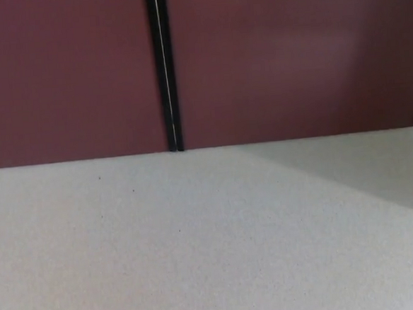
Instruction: The robot walks towards the door handle and put its right hand on it and twist the handle
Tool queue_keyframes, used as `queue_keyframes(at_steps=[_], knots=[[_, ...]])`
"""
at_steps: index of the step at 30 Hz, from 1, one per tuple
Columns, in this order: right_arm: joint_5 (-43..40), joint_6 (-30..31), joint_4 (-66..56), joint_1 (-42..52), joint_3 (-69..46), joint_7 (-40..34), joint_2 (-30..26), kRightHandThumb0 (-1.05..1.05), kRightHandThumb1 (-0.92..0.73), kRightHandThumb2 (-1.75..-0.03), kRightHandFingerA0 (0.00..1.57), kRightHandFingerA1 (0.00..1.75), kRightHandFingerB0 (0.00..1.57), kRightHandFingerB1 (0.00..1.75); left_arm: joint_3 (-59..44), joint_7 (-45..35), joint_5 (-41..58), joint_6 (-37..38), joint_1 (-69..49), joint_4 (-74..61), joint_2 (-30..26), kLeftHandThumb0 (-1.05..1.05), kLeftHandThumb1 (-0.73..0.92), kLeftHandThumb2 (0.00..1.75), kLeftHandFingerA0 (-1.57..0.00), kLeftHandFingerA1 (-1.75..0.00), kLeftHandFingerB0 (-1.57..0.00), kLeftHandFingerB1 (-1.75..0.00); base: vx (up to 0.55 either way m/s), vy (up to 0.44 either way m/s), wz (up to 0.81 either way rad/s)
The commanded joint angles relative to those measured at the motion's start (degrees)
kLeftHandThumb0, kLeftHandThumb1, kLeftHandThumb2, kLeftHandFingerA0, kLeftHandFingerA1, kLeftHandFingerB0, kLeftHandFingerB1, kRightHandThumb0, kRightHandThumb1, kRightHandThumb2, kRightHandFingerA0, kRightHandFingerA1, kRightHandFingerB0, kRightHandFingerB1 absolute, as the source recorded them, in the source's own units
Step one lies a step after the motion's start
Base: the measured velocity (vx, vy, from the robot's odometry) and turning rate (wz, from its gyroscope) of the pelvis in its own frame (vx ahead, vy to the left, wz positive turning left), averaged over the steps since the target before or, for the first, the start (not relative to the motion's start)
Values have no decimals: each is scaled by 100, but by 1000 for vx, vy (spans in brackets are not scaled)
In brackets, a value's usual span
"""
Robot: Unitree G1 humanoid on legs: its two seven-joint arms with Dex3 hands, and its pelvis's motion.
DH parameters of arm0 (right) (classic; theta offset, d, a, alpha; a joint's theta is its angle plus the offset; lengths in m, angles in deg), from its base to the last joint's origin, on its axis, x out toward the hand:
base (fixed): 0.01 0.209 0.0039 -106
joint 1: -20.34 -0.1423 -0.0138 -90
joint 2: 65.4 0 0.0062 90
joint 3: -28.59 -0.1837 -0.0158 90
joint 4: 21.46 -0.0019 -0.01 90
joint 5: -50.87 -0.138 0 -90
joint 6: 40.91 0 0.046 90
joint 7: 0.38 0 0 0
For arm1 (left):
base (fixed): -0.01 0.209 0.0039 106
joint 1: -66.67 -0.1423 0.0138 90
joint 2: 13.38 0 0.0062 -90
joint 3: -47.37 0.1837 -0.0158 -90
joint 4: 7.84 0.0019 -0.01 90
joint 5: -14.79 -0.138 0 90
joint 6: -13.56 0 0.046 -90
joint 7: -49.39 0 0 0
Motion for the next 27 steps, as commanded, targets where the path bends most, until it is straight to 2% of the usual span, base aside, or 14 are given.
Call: queue_keyframes(at_steps=[1, 11, 15, 20, 27], knots=[[-122, -43, 204, -55, -23, -98, 41, -29, -66, -60, 78, 62, 55, 40, -10, -116, 122, 179, -102, 62, -86, -18, 59, 58, -60, -48, -43, -38, 0, 0, 0], [-109, -13, 257, -14, 16, -122, 47, -29, -66, -60, 82, 62, 58, 41, 167, -74, 35, 193, -118, 113, -155, -18, 59, 58, -61, -48, -44, -39, 0, 0, 0], [-96, 18, 250, -141, 69, -161, 52, -29, -67, -60, 81, 58, 58, 42, 253, -25, 14, 149, 36, 147, -179, -19, 58, 57, -66, -49, -49, -40, 0, 0, 0], [-164, 63, 260, -191, 46, -190, 99, -29, -65, -60, 83, 65, 57, 42, 283, -139, 67, 124, 17, 151, -199, -20, 58, 57, -72, -51, -47, -39, 0, 0, 0], [-128, 126, 273, -198, 137, -161, 101, -29, -66, -59, 83, 60, 58, 42, 480, -144, -24, 111, -18, 154, -269, -22, 58, 57, -75, -53, -46, -39, 0, 0, 0]])
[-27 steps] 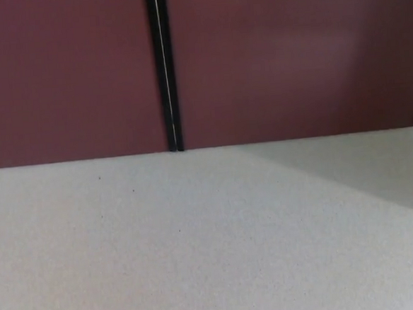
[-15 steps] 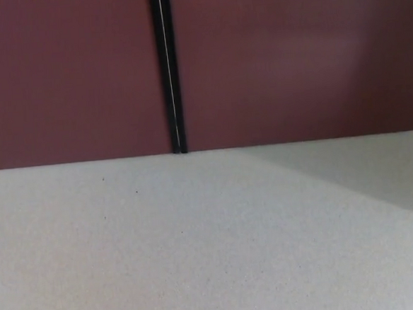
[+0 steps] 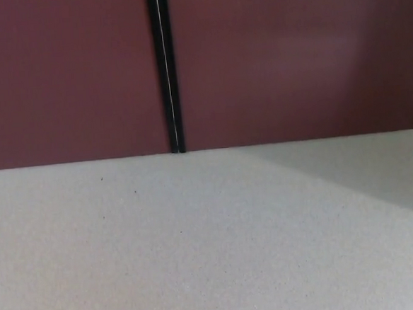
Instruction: The robot walks towards the door handle and put its right hand on it and twist the handle
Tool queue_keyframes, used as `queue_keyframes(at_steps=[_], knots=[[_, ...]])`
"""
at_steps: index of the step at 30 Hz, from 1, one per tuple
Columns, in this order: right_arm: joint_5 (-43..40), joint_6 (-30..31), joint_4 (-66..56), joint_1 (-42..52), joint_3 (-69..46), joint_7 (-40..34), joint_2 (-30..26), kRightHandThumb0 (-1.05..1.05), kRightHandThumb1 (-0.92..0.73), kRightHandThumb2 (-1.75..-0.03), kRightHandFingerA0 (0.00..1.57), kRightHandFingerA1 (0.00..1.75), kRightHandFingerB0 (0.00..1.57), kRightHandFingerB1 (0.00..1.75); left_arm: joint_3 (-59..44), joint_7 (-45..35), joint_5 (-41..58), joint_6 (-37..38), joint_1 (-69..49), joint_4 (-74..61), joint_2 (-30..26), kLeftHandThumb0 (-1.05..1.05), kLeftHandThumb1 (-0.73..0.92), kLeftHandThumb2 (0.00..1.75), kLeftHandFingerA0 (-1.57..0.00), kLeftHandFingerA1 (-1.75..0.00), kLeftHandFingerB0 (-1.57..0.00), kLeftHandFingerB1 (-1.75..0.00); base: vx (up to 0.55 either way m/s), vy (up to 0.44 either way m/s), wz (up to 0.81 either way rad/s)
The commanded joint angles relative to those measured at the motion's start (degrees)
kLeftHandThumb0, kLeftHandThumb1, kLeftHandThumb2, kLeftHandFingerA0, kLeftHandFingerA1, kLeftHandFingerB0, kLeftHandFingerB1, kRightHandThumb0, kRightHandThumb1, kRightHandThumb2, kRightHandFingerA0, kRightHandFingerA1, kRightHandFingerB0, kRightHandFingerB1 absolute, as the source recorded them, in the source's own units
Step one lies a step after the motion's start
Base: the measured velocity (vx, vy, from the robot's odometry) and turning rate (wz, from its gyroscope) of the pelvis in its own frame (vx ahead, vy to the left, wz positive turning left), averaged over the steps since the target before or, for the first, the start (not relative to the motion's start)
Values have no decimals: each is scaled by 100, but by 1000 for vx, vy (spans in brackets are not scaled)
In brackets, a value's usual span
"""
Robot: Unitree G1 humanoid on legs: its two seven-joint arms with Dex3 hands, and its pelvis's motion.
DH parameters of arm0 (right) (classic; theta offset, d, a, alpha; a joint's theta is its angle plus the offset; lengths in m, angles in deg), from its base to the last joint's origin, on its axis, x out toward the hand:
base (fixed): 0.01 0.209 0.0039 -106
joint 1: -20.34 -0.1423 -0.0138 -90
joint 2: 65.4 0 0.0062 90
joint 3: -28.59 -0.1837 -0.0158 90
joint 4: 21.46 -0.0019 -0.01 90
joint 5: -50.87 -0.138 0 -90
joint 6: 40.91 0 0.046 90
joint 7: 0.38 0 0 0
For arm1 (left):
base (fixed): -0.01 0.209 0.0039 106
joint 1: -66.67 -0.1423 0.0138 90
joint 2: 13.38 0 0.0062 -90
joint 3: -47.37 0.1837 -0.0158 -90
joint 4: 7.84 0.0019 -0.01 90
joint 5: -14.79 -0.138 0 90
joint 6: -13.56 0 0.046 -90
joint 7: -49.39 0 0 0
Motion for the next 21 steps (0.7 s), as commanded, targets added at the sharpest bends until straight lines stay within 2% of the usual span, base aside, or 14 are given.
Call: queue_keyframes(at_steps=[1, 7, 8, 16, 17, 18, 21], knots=[[-32, 86, 30, 53, 49, -20, 13, -29, -66, -59, 83, 60, 58, 42, 111, -72, -75, -56, -59, 42, -94, -22, 58, 57, -75, -53, -46, -40, 0, 0, 0], [-27, 57, 35, 89, 83, -64, 51, -29, -66, -59, 84, 60, 58, 42, 204, -106, -96, -87, -87, 52, -128, -24, 57, 57, -74, -52, -48, -40, 174, 78, -6], [-13, 32, 34, 92, 109, -19, 37, -29, -64, -59, 84, 60, 58, 42, 232, -97, -113, -74, -80, 47, -128, -34, 47, 72, -68, -60, -44, -49, 241, 122, 46], [-6, 66, 57, 66, 201, 47, 49, -29, -63, -59, 85, 61, 58, 42, 232, -97, -72, -148, -37, 84, -151, -34, 47, 73, -69, -60, -46, -50, 63, 71, -3], [3, 63, 60, 77, 219, 55, 45, -30, -63, -59, 85, 60, 58, 42, 227, -103, -66, -143, -58, 86, -151, -26, 58, 58, -74, -51, -51, -41, 184, 203, -9], [9, 64, 62, 92, 238, 67, 43, -29, -65, -59, 83, 60, 59, 42, 233, -112, -70, -121, -93, 81, -155, -34, 47, 72, -69, -60, -46, -50, 191, 232, 8], [31, 103, 66, 76, 306, 83, 34, -29, -65, -59, 80, 58, 58, 42, 261, -140, -87, -90, -115, 69, -177, -35, 47, 72, -69, -60, -45, -50, 384, 152, -2]])
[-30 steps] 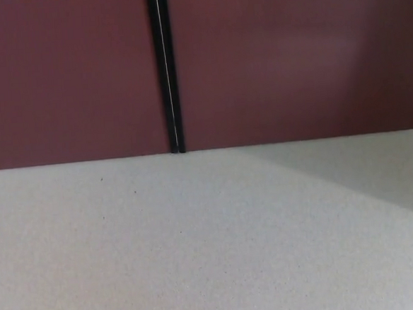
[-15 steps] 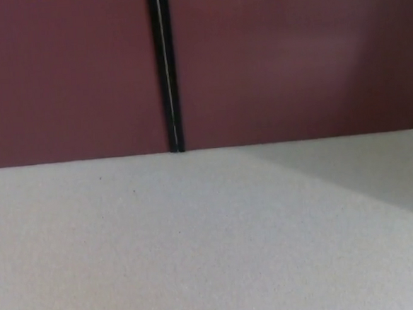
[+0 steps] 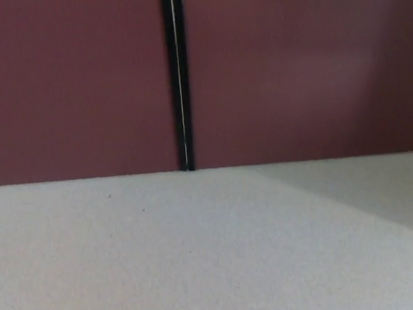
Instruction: The robot walks towards the door handle and put its right hand on it and twist the handle
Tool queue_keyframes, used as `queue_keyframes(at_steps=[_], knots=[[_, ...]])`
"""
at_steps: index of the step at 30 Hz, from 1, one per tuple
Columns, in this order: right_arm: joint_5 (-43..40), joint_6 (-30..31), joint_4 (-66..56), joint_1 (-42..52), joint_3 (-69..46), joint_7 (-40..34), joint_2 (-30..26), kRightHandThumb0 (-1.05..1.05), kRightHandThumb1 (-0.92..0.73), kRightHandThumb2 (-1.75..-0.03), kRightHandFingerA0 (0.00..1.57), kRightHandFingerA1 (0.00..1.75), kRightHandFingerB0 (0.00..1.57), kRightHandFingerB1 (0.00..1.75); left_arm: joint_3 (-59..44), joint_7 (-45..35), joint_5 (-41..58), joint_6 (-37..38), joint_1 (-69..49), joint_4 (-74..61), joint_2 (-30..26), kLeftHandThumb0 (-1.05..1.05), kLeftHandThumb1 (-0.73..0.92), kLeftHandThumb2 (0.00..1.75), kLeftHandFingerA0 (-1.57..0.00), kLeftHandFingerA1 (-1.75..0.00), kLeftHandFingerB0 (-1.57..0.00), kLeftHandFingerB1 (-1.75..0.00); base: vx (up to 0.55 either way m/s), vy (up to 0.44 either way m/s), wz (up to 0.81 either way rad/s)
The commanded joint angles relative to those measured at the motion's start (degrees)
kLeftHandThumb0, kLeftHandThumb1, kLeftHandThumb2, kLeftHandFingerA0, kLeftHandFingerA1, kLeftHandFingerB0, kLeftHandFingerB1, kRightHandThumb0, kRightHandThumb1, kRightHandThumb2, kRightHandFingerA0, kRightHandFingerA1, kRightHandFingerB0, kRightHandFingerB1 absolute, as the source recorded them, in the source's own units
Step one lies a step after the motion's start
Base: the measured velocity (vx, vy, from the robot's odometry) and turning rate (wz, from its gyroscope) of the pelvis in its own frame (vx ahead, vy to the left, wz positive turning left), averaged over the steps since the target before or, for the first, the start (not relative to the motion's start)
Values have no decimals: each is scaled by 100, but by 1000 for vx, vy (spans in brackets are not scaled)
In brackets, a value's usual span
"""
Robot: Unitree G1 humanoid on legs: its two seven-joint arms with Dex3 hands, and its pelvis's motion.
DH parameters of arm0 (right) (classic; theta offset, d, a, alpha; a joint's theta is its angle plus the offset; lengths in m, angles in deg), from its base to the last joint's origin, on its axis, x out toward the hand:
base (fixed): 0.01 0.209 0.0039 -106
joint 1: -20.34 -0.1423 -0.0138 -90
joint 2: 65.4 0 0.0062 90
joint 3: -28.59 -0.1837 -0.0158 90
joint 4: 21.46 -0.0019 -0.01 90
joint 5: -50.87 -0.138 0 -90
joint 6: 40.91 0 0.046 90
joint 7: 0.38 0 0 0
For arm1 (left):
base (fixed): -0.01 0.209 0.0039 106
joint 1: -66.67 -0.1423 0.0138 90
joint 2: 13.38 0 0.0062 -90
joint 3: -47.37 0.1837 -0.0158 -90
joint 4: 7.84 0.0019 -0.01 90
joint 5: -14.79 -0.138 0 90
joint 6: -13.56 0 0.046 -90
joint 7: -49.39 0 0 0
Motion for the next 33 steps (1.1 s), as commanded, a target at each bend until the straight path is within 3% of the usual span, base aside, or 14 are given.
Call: queue_keyframes(at_steps=[1, 12, 13, 20, 21, 33], knots=[[44, 72, 12, 4, 89, 73, -25, -29, -65, -59, 80, 57, 58, 42, 30, -77, -37, -6, -58, 24, -51, -35, 47, 72, -69, -60, -45, -50, 237, 125, 4], [59, 174, 20, -164, 183, 81, 13, -29, -64, -59, 82, 60, 60, 43, -11, -22, -11, -84, 64, 40, -51, -34, 47, 72, -69, -60, -45, -50, 225, -7, 7], [45, 193, 26, -143, 185, 92, 12, -29, -63, -59, 82, 59, 58, 42, -16, -43, -7, -68, 13, 47, -50, -26, 58, 57, -74, -51, -52, -41, 405, -53, 40], [-7, 202, 40, -1, 158, 188, 16, -27, -64, -59, 79, 55, 55, 42, 61, -103, -75, 0, -177, 68, -67, -26, 58, 57, -74, -51, -52, -41, 369, 41, -3], [11, 187, 38, 6, 177, 224, 5, -27, -64, -59, 79, 55, 55, 42, 83, -118, -92, -6, -181, 68, -79, -35, 48, 73, -69, -60, -47, -51, 132, 35, -10], [141, 212, 72, 54, 351, 347, -54, -28, -62, -59, 80, 60, 59, 44, 149, -120, -132, 66, -223, 70, -102, -36, 48, 73, -68, -59, -47, -50, 205, 148, -6]])
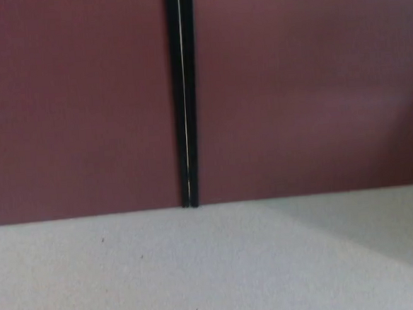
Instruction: The robot walks towards the door handle and put its right hand on it and twist the handle
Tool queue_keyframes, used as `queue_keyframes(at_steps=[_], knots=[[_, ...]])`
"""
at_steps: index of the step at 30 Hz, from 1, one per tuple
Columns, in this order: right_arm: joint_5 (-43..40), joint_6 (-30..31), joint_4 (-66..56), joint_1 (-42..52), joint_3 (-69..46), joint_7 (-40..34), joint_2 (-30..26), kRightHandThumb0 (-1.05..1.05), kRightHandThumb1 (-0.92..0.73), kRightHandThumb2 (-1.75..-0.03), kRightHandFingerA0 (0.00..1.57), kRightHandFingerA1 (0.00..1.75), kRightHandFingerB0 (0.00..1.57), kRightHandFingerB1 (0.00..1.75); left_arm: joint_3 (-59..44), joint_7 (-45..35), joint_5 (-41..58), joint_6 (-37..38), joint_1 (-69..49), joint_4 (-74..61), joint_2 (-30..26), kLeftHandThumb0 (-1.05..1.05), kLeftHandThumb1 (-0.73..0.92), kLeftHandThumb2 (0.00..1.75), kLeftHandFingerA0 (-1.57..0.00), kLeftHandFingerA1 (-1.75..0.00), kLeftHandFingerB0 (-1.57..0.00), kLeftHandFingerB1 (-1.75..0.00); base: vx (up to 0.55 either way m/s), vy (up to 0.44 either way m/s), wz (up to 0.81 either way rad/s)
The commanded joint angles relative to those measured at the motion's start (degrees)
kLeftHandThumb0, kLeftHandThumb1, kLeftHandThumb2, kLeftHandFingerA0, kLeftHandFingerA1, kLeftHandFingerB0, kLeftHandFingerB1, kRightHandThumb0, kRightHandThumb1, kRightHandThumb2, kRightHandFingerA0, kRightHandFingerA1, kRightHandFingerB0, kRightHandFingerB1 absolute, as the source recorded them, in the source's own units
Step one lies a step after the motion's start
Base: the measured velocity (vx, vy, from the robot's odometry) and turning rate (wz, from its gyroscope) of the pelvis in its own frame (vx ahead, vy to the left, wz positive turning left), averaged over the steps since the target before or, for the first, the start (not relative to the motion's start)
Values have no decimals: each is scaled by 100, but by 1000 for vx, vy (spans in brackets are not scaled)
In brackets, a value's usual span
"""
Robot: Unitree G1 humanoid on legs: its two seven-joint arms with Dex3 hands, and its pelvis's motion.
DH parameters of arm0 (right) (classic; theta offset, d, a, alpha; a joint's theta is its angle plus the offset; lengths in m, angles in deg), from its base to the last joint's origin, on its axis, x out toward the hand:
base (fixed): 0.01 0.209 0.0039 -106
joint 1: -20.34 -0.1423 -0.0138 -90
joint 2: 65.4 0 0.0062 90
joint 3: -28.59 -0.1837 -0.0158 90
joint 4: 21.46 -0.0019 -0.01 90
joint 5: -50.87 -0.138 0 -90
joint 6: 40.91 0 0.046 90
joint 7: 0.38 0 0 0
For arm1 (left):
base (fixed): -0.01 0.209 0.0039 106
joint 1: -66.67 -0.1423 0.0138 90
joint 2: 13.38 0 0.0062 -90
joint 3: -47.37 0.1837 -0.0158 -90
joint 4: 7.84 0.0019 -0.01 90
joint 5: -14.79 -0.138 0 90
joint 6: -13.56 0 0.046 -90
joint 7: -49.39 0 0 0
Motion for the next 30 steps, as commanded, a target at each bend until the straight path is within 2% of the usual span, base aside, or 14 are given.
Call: queue_keyframes(at_steps=[1, 5, 6, 19, 30], knots=[[110, 69, 32, 86, 92, 74, -59, -28, -62, -58, 81, 60, 59, 44, 6, -45, -27, 40, -89, 18, 21, -36, 48, 73, -68, -59, -47, -50, 132, 63, 5], [182, 94, 47, 141, 182, 4, -55, -28, -63, -59, 83, 61, 59, 43, 12, -21, -40, 60, -176, 21, 24, -36, 48, 73, -69, -60, -49, -51, 85, 7, 1], [187, 100, 49, 135, 192, -6, -52, -27, -64, -59, 83, 61, 58, 43, 14, -14, -43, 55, -177, 18, 23, -28, 57, 57, -74, -50, -54, -42, 125, -30, -1], [242, 75, 28, 114, 307, -3, -68, -27, -65, -59, 81, 59, 61, 44, 124, 89, -142, 101, -213, 19, 22, -28, 57, 57, -74, -50, -54, -41, 152, -1, -7], [214, 104, 12, 36, 319, 47, -85, -28, -65, -60, 80, 59, 60, 44, 121, 49, -109, 112, -217, 16, 27, -29, 57, 57, -74, -50, -54, -42, 115, 128, -1]])
